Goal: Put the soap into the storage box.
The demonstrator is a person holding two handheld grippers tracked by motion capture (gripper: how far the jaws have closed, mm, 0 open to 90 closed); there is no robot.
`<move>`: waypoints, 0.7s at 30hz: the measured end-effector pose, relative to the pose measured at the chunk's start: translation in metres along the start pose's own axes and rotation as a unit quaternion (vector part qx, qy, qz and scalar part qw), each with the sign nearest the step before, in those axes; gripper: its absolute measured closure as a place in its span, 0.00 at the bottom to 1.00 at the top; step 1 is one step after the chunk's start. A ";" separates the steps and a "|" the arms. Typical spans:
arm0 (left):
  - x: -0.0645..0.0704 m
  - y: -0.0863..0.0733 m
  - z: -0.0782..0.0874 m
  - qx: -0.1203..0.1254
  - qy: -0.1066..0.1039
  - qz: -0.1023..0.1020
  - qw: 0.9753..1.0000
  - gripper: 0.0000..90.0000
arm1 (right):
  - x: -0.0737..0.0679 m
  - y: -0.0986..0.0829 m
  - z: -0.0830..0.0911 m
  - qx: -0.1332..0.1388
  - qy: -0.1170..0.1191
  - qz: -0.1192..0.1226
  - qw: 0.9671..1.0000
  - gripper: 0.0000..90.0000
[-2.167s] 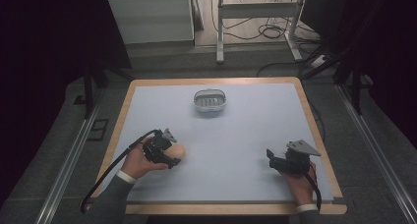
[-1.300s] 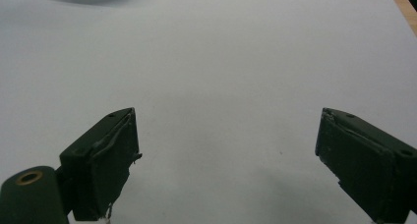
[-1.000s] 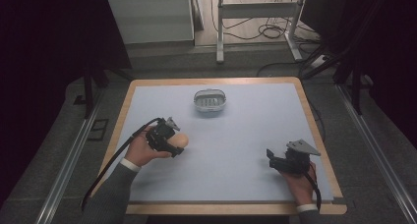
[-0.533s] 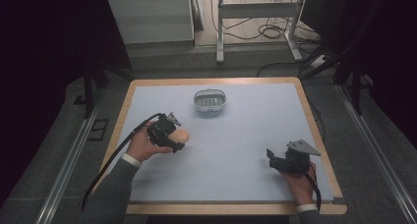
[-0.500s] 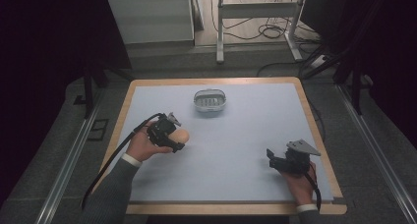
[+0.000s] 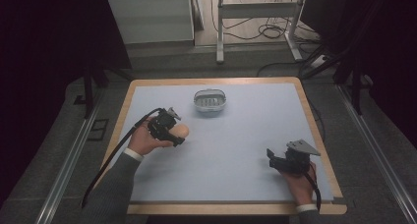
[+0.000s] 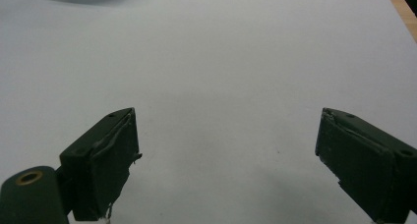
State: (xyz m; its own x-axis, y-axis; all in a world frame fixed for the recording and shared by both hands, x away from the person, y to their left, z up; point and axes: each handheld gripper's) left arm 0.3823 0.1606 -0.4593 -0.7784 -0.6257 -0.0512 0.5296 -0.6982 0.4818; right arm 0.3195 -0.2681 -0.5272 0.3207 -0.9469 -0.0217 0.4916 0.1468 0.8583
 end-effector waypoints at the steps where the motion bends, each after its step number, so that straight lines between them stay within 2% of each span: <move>1: -0.001 0.001 0.000 0.000 -0.001 0.000 1.000 0.37 | 0.000 0.000 0.000 0.000 0.000 0.000 1.000 0.10; 6: -0.003 0.007 0.000 0.001 -0.003 0.000 1.000 0.37 | 0.000 0.000 0.000 0.000 -0.001 0.000 1.000 0.10; 21: -0.010 0.025 0.005 0.003 0.008 -0.009 1.000 0.37 | 0.000 0.000 0.000 -0.001 -0.002 0.003 1.000 0.10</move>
State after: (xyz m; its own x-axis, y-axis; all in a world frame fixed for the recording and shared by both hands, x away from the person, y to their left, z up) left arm 0.4012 0.1509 -0.4419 -0.7820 -0.6189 -0.0737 0.5139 -0.7072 0.4856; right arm 0.3195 -0.2677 -0.5273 0.3209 -0.9470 -0.0156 0.4913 0.1523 0.8576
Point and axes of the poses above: each handheld gripper's, and its own axes: z roughly backward along the jaws, y roughly out of its top, x roughly to its right, and after that the axes turned 4 degrees about -z, right-handed
